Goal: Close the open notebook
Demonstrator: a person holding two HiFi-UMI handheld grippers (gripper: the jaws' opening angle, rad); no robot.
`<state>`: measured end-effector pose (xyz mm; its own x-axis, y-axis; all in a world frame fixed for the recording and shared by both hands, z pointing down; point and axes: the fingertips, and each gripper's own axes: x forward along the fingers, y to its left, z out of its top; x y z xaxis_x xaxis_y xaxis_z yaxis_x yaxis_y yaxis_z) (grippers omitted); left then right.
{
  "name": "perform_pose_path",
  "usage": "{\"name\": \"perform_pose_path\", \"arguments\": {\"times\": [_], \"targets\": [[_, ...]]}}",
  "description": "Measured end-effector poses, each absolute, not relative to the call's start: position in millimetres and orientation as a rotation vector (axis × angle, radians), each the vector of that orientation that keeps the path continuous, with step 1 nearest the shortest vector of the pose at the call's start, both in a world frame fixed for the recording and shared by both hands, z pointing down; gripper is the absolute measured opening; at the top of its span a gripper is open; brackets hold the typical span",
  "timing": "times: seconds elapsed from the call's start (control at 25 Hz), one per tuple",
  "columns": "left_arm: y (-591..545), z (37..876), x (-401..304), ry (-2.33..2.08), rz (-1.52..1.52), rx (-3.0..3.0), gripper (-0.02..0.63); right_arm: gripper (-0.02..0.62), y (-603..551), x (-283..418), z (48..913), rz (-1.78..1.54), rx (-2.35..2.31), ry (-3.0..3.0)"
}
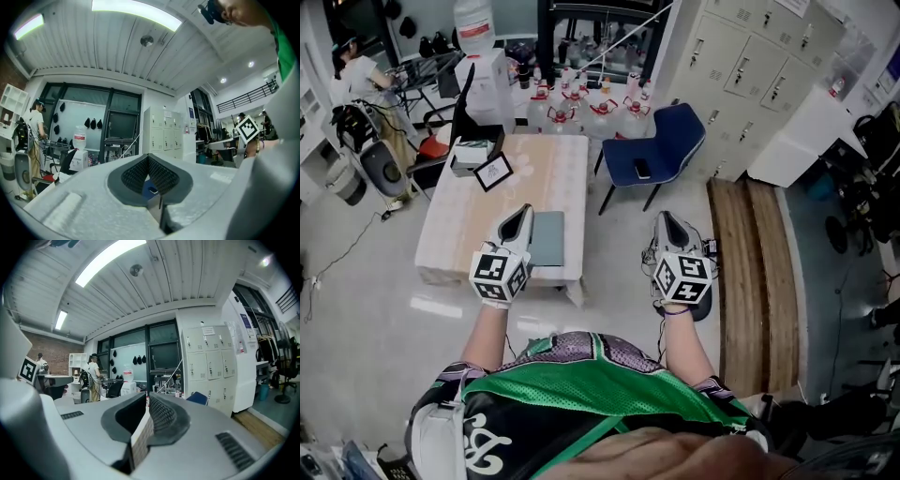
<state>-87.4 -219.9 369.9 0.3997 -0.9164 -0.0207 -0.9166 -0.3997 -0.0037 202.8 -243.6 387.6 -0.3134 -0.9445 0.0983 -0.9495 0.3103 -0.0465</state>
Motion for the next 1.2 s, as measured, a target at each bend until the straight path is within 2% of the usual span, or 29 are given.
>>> {"name": "perform_pose_path", "arguments": {"times": [0.36, 1.2], "targets": [[-213.7, 374.4, -83.3, 1.709, 0.045, -2.636, 0.015, 0.005, -239.1, 202.9, 394.5, 0.171, 1.811, -2.492], [-216.4, 378.3, -76.8, 1.677, 0.057, -2.685, 0.015, 0.003, -230.6, 201.8, 384.5, 0.124, 1.847, -2.471]]}}
